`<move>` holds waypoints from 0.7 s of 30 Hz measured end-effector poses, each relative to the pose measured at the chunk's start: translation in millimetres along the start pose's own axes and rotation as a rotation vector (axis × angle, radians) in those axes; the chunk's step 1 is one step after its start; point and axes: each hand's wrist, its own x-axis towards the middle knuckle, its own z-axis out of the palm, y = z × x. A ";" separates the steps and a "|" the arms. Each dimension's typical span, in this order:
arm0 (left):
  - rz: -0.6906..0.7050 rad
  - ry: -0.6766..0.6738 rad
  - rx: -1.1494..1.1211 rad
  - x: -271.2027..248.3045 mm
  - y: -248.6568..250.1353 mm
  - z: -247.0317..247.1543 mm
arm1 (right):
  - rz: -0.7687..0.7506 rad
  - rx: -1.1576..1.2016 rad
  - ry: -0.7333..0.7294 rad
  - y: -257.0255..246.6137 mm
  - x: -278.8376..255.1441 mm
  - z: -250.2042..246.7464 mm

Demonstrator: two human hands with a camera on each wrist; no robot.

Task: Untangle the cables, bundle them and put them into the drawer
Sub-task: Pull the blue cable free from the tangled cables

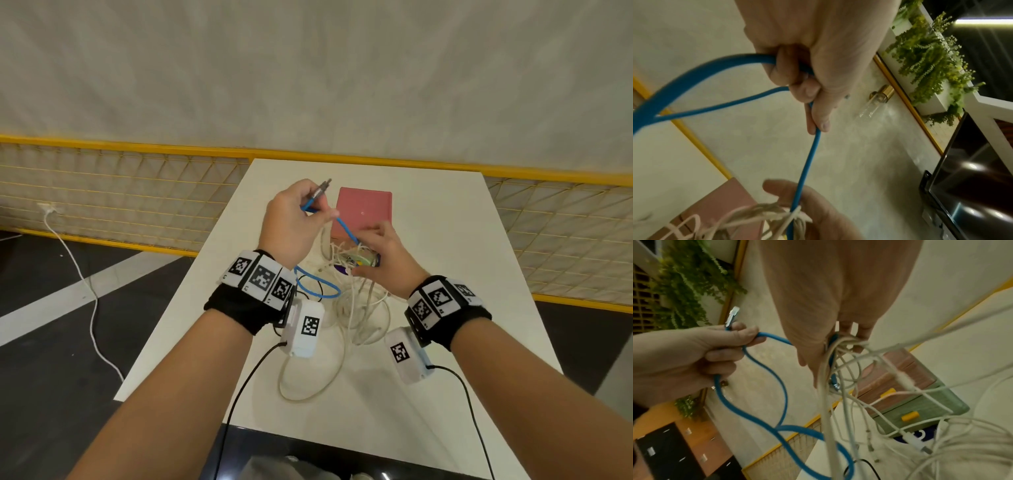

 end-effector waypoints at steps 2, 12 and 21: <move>-0.007 0.041 -0.022 1.6 -0.9 -4.3 | 0.019 0.033 0.009 0.3 -1.8 -3.0; -0.127 0.223 0.023 10.3 -19.5 -22.5 | 0.008 0.143 0.204 -5.6 -11.1 -3.9; 0.072 -0.264 0.500 -0.8 -15.4 3.1 | -0.103 -0.146 0.099 -1.5 -10.2 3.2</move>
